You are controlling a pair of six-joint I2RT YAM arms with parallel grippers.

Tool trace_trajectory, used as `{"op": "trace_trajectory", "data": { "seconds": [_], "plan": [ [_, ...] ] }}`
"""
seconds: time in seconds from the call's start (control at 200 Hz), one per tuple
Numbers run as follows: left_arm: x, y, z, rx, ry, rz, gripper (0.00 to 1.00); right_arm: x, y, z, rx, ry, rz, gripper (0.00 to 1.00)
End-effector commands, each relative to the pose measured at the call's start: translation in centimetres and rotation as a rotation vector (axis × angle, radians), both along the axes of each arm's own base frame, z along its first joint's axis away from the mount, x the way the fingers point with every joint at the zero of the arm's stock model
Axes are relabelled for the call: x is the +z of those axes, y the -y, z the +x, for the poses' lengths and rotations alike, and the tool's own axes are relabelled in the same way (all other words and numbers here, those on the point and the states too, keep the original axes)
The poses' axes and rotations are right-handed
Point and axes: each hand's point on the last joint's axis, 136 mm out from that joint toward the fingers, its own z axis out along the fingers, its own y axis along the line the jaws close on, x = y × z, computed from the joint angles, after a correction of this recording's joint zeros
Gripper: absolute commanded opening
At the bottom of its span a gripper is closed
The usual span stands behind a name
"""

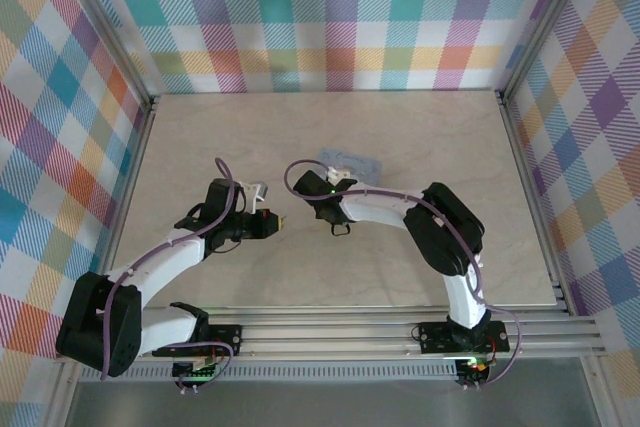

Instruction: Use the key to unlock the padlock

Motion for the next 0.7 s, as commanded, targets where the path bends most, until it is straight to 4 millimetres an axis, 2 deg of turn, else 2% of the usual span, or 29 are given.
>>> {"op": "trace_trajectory", "data": {
  "seconds": [0.0,0.08,0.15,0.26,0.48,0.695],
  "plan": [
    [0.3,0.6,-0.1,-0.025,0.022,-0.038,0.0,1.6,-0.7,1.7,-0.045,0.067,0.032,0.59],
    [0.8,1.2,-0.4,-0.055,0.043,-0.064,0.0,2.2,-1.0,1.2,-0.031,0.049,0.071,0.59],
    [1.4,1.8,-0.7,-0.092,0.093,-0.067,0.0,3.5,-1.2,0.2,-0.011,0.024,0.134,0.59],
    [2.5,2.4,-0.8,-0.117,0.224,-0.03,0.0,6.9,-1.8,-2.0,0.039,-0.031,0.265,0.59],
    [6.5,2.7,0.1,-0.08,0.553,0.05,0.0,13.0,-3.8,-5.9,0.075,-0.163,0.57,0.53],
    [9.3,4.0,0.7,-0.109,0.702,0.107,0.0,14.9,-6.4,-6.7,0.048,-0.239,0.749,0.47]
  ]
}}
